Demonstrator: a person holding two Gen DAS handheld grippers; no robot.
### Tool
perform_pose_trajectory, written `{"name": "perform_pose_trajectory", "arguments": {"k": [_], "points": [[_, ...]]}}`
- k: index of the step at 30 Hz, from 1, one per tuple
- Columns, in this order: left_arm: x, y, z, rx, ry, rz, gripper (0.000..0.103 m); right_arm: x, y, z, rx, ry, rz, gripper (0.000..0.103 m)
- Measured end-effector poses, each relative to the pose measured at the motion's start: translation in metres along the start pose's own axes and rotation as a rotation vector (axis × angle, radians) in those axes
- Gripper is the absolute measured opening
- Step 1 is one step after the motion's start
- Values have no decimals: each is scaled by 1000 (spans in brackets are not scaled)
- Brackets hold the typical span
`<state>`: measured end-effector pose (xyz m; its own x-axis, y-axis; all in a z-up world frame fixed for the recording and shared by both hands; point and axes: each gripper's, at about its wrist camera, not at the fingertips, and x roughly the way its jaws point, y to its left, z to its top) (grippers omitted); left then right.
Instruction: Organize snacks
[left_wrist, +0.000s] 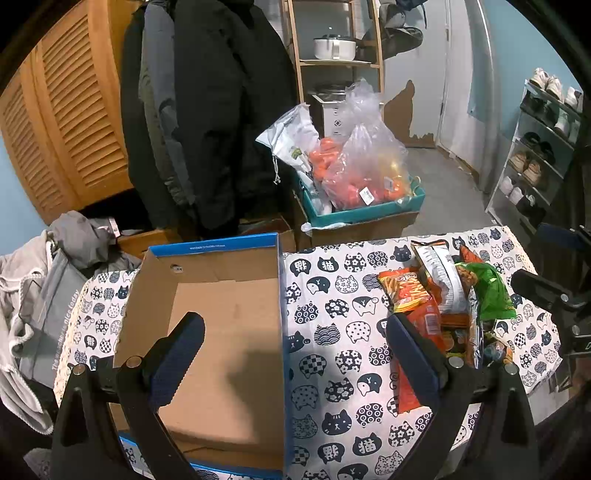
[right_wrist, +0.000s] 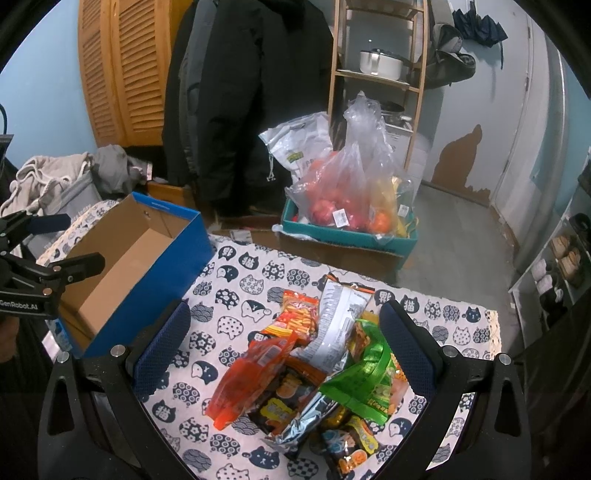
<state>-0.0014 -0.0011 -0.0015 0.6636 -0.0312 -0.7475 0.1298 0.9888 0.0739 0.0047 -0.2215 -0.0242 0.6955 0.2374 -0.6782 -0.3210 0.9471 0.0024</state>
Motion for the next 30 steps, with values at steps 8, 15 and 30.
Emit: {"name": "perform_pose_trajectory", "arguments": {"k": [8, 15, 30], "points": [[1, 0, 0, -1, 0, -1, 100, 1, 1, -1, -1, 2, 1, 100], [0, -1, 0, -1, -1, -1, 100, 1, 1, -1, 1, 4, 0, 100], [0, -8, -9, 3, 10, -5, 100, 3, 5, -7, -3, 10, -5, 100]]}}
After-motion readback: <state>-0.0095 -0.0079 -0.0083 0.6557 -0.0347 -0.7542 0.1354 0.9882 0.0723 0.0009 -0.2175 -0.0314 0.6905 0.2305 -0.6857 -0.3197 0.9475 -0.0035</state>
